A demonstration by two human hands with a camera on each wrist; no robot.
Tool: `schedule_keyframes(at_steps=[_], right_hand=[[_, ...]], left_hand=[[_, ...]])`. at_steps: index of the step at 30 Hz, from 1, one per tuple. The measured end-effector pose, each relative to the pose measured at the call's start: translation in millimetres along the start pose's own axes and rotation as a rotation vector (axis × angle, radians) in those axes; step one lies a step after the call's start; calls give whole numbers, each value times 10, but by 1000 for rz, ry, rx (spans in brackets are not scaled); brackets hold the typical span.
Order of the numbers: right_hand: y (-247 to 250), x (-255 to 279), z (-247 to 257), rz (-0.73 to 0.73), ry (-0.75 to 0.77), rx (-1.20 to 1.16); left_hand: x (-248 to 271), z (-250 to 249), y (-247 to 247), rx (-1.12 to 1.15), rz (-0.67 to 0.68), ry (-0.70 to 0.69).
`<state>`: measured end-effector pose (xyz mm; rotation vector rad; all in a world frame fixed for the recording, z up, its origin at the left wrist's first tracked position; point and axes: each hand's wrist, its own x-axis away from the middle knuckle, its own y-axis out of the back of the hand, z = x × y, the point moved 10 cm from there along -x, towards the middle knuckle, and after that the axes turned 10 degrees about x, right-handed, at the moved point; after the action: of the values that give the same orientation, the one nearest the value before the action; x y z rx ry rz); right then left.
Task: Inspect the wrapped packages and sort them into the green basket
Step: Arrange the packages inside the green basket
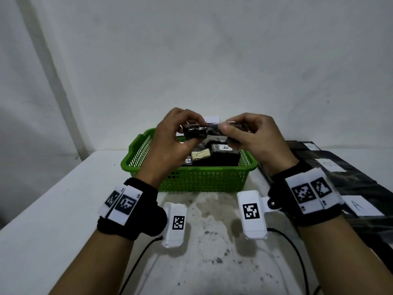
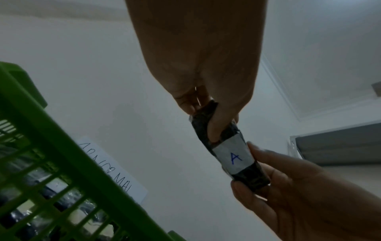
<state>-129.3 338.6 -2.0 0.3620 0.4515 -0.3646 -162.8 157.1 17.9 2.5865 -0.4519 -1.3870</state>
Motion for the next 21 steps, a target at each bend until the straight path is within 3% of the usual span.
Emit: schedule_keyframes(at_steps=[5, 12, 16, 21], right_hand=[[107, -21, 4, -71, 36, -103], [106, 3, -20, -19, -24, -116], [22, 42, 109, 68, 123, 105], [159, 42, 209, -106, 205, 255]], left_hand=[[11, 79, -2, 122, 21, 76], [16, 228, 57, 253, -23, 254], [54, 328, 40, 341, -72, 398], [89, 399, -56, 446, 18, 474]])
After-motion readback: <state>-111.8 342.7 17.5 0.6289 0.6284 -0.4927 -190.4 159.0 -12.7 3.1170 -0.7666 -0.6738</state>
